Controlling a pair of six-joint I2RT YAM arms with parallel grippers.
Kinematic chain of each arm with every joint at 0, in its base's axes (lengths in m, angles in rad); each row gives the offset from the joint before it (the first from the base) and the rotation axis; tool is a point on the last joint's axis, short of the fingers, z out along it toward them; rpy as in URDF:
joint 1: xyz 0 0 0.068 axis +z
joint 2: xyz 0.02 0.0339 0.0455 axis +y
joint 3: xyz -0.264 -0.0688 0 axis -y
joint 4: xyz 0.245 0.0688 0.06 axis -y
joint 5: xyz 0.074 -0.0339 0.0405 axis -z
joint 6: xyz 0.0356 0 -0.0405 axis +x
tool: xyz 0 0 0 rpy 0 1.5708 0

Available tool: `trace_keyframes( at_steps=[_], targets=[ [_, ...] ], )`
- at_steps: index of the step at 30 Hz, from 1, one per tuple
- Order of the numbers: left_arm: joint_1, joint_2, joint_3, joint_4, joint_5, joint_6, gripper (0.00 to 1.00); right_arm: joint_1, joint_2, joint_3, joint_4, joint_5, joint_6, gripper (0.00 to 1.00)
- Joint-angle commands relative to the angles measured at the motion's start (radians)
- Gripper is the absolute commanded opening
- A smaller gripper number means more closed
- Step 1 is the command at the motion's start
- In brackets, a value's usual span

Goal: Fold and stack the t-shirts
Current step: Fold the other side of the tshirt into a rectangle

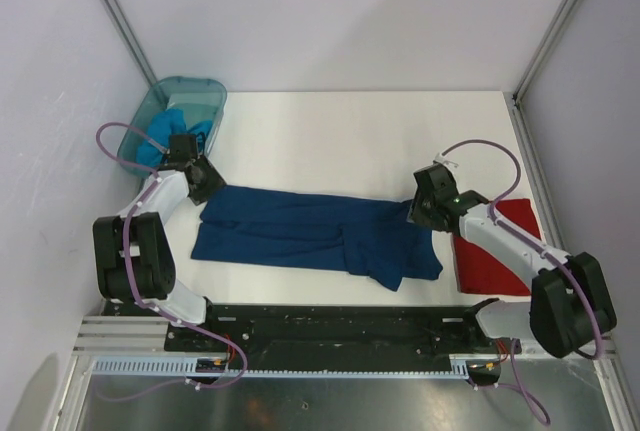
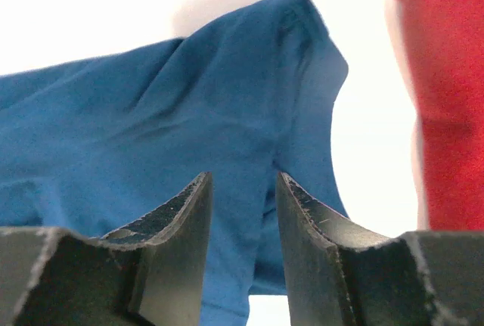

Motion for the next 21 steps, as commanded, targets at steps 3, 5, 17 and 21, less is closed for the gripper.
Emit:
trace_keyframes(
  at_steps=[3, 5, 17, 21],
  targets=[
    [-0.003, 0.009, 0.007, 0.018, 0.017, 0.0, 0.53, -0.075, 0.099, 0.016, 0.096, 0.041, -0.036, 0.43],
    [-0.003, 0.013, 0.014, 0.019, 0.022, -0.008, 0.53, -0.084, 0.127, 0.016, 0.117, 0.033, -0.042, 0.43],
    [-0.006, 0.135, 0.109, 0.018, 0.041, -0.028, 0.53, -0.098, 0.244, 0.015, 0.207, -0.011, -0.038, 0.41],
    [-0.006, 0.185, 0.154, 0.019, 0.041, -0.036, 0.53, -0.098, 0.252, 0.014, 0.204, -0.01, -0.034, 0.26]
  ],
)
